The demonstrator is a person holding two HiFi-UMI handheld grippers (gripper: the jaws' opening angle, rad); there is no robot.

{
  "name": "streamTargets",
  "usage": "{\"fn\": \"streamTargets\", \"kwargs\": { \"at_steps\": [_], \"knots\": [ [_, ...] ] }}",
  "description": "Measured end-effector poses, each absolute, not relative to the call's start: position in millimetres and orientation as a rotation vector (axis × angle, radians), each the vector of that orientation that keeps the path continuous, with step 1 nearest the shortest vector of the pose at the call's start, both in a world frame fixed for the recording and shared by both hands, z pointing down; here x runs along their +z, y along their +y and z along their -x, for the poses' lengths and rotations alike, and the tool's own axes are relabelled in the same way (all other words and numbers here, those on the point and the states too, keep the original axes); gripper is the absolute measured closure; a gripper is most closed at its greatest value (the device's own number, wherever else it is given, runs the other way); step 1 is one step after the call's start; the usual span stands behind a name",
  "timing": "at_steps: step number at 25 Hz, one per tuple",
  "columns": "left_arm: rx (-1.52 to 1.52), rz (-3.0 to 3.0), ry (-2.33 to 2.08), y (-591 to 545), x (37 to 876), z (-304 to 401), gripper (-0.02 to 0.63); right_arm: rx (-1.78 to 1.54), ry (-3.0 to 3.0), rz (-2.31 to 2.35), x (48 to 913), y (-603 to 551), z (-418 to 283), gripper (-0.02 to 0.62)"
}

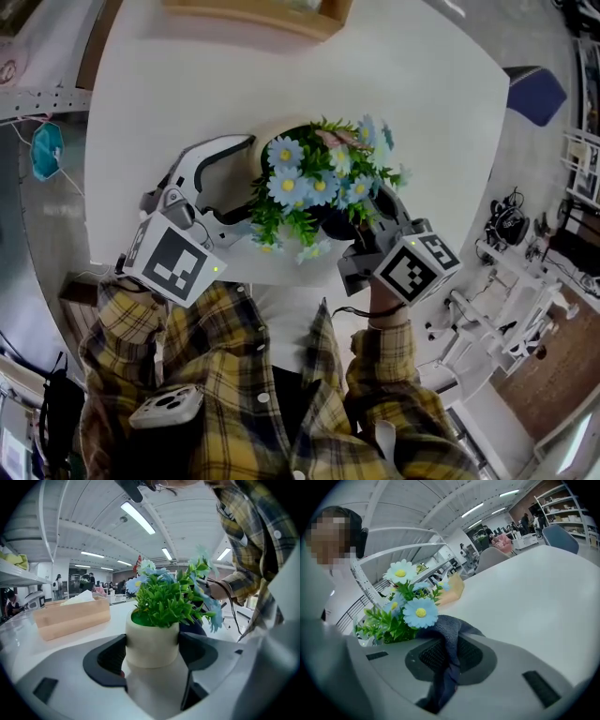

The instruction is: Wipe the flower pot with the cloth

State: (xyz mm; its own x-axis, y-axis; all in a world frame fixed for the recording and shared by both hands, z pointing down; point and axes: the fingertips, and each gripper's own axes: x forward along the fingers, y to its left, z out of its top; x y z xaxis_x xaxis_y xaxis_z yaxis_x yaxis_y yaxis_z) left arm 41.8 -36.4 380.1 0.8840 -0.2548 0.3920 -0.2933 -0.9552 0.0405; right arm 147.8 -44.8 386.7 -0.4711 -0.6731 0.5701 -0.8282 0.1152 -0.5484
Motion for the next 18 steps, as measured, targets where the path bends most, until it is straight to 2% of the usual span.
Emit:
{"fn": "streamTargets", "kwargs": {
  "at_steps": [6,18],
  "knots": [
    [0.614,-2.953,-0.389,-35.7,383.4,-39.9,0.242,1.221,-2.241,-1.373,386.8,-66.1,-151.2,0.563],
    [0.689,-2.957,-0.279,-34.4,383.2,-33.4,0.244,1.108,-2.308,-0.756,388.5,-98.2,-125.6,0.563]
  ]
}}
